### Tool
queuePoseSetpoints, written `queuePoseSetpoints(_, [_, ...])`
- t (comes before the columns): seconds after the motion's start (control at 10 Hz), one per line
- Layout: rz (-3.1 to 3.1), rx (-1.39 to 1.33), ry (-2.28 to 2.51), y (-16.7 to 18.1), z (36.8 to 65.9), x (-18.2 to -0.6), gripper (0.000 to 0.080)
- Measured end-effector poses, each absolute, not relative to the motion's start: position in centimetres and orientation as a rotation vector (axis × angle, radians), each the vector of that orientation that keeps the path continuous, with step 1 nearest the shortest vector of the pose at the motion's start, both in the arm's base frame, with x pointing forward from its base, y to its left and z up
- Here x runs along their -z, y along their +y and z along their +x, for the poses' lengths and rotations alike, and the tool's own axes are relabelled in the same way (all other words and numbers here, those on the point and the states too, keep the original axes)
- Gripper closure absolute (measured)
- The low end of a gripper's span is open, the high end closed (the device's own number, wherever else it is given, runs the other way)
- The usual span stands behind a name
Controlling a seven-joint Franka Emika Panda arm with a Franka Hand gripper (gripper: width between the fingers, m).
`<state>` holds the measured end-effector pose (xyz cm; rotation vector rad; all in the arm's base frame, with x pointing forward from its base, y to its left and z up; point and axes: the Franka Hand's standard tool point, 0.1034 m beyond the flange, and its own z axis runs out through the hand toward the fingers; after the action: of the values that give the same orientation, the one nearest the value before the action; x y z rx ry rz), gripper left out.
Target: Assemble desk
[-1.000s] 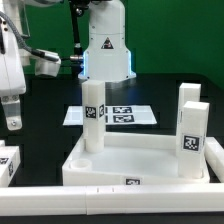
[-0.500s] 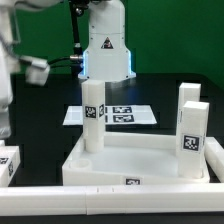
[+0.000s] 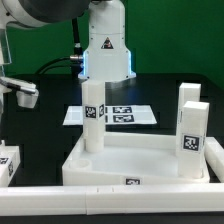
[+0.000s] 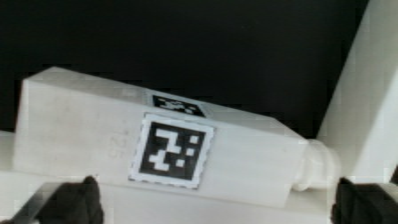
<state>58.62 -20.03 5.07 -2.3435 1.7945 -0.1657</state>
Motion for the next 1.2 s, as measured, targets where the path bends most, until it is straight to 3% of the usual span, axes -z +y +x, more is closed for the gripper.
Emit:
queuePoseSetpoints(0.2, [-2.255,0.122,1.886,-20.3,57.3,-3.7,0.0150])
queuePoseSetpoints(0.6, [-2.151,0.141,2.009,-20.1,57.0,-3.8,0.0151])
queuePoseSetpoints(0.7, [-2.123,0.077,2.005,-21.0,59.0,-6.0,0.0151])
queuePoseSetpoints(0.8, [-2.140,0.182,1.985,-22.1,60.3,-6.8,0.0151])
queuePoseSetpoints(0.9, [-2.135,0.149,2.016,-21.6,59.6,-5.8,0.0151])
queuePoseSetpoints(1.2, [-2.133,0.159,2.009,-20.8,59.7,-6.5,0.0151])
